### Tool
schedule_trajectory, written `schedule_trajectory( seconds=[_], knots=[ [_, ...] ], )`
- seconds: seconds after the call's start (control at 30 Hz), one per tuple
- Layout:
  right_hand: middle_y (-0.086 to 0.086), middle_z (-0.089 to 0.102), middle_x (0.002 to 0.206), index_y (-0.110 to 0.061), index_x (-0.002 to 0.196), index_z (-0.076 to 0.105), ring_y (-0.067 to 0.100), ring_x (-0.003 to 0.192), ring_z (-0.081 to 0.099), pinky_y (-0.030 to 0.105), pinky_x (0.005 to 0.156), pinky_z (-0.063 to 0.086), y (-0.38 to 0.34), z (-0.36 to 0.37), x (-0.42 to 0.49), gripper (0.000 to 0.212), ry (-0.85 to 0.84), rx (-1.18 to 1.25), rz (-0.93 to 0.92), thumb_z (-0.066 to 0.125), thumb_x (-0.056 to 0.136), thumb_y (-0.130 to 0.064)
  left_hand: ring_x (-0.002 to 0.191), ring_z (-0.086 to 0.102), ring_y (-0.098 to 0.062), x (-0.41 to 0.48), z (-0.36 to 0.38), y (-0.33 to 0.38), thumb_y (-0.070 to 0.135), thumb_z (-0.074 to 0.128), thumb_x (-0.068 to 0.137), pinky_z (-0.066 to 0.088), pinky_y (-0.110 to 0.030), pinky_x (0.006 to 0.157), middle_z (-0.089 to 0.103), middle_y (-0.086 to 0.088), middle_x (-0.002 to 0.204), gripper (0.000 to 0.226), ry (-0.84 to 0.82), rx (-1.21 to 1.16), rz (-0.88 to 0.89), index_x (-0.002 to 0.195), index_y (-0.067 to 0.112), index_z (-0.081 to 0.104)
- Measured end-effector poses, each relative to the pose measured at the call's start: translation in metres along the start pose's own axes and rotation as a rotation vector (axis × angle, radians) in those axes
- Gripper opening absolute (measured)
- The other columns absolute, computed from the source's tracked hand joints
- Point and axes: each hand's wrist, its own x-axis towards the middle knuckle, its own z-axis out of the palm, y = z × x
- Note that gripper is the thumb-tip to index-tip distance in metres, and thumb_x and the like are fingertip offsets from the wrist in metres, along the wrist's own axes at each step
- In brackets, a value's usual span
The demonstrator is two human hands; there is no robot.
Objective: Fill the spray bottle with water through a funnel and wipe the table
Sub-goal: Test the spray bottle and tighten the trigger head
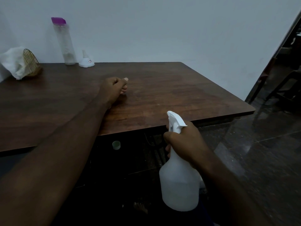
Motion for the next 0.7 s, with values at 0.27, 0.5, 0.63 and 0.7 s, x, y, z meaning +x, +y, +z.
schedule_trajectory(
  seconds=[0.27, 0.5, 0.63, 0.7],
  knots=[
    [0.015, 0.062, 0.062, 0.007, 0.084, 0.059, 0.025, 0.053, 0.066, 0.035, 0.054, 0.054, 0.006, 0.002, -0.002, 0.013, 0.07, -0.011, 0.028, 0.059, 0.076, -0.004, 0.075, 0.065, -0.017, -0.004, 0.001, 0.003, 0.036, 0.063, 0.088, 0.055, -0.037, 0.079, 0.068, -0.005, 0.078, 0.024, 0.011, 0.003, 0.005, 0.077, 0.015, 0.066],
    [0.01, 0.062, 0.06, 0.003, 0.08, 0.06, 0.025, 0.05, 0.068, 0.032, 0.051, 0.054, 0.01, 0.004, -0.005, 0.006, 0.07, -0.004, 0.041, 0.058, 0.078, -0.003, 0.077, 0.065, -0.017, -0.008, 0.001, 0.007, 0.035, 0.063, 0.088, 0.055, -0.037, 0.08, 0.068, -0.006, 0.079, 0.023, 0.013, 0.008, -0.002, 0.078, 0.015, 0.066],
    [0.016, 0.067, 0.07, 0.0, 0.089, 0.061, 0.024, 0.05, 0.068, 0.036, 0.054, 0.057, 0.008, 0.003, -0.008, 0.01, 0.02, 0.015, 0.054, 0.06, 0.079, -0.003, 0.079, 0.066, -0.018, -0.011, 0.001, 0.01, 0.034, 0.062, 0.089, 0.055, -0.038, 0.082, 0.068, -0.006, 0.081, 0.023, 0.007, 0.019, -0.011, 0.079, 0.014, 0.066],
    [0.02, 0.07, 0.074, -0.001, 0.092, 0.061, 0.024, 0.051, 0.068, 0.039, 0.056, 0.058, 0.0, 0.001, -0.01, 0.013, 0.004, 0.023, 0.033, 0.06, 0.079, -0.003, 0.08, 0.066, -0.018, -0.012, 0.0, 0.013, 0.034, 0.062, 0.09, 0.056, -0.038, 0.083, 0.069, -0.008, 0.083, 0.025, 0.008, 0.023, -0.014, 0.083, 0.011, 0.067]
  ],
)
